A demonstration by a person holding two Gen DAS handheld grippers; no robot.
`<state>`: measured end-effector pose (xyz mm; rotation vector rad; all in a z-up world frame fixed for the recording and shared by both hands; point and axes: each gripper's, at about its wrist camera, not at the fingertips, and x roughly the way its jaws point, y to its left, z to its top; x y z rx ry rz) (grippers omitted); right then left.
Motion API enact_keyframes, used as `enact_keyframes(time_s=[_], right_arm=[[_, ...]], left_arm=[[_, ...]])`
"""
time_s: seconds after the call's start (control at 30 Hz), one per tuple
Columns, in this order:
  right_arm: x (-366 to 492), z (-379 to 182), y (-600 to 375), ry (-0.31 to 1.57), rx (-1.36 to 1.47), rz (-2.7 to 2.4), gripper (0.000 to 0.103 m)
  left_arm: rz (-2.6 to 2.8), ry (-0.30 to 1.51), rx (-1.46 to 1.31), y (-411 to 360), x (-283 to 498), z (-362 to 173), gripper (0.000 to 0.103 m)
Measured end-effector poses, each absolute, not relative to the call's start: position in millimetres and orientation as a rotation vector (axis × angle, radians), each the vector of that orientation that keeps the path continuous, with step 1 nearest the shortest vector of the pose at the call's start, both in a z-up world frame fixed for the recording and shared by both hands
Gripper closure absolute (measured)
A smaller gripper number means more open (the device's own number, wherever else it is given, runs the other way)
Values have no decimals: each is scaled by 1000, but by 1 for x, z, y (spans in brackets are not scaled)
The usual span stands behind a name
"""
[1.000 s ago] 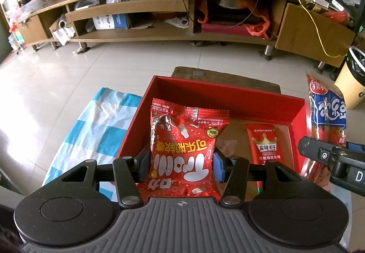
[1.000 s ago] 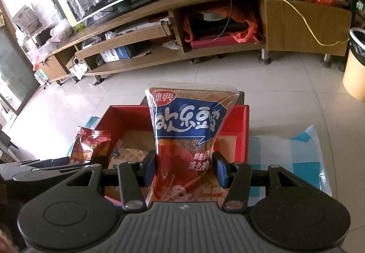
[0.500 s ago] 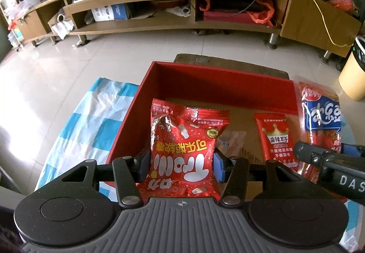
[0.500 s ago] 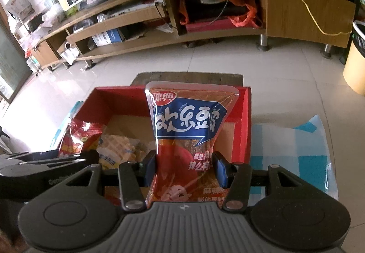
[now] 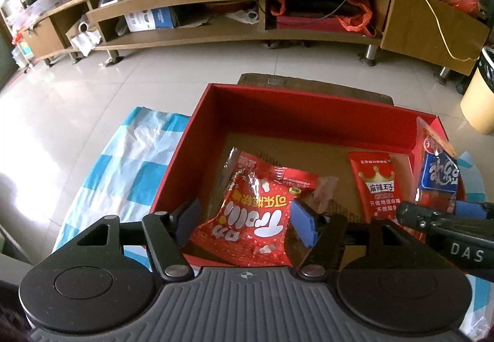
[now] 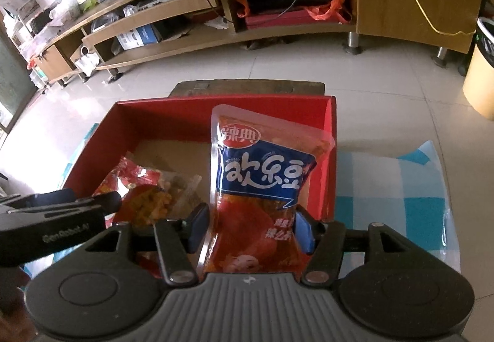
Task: Organize snacks
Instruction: 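Lower red chip bag into box and open left tool while right places bread-stick bag beside it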
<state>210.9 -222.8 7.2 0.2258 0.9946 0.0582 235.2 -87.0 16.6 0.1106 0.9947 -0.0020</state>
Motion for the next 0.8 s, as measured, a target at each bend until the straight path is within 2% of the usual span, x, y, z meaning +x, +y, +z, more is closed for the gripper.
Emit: enact_keyframes(time_s=[0.17,0.27,0.8], right_arm=[[209,13,-224,981,238,59,45],[209,13,-225,982,247,62,40],[199,21,-220,972,221,70,39]], left_arm=[[-9,981,97,-86,233,23,28],[-10,977,87,-84,233,25,26],[-12,970,77,-79,222,33,23]])
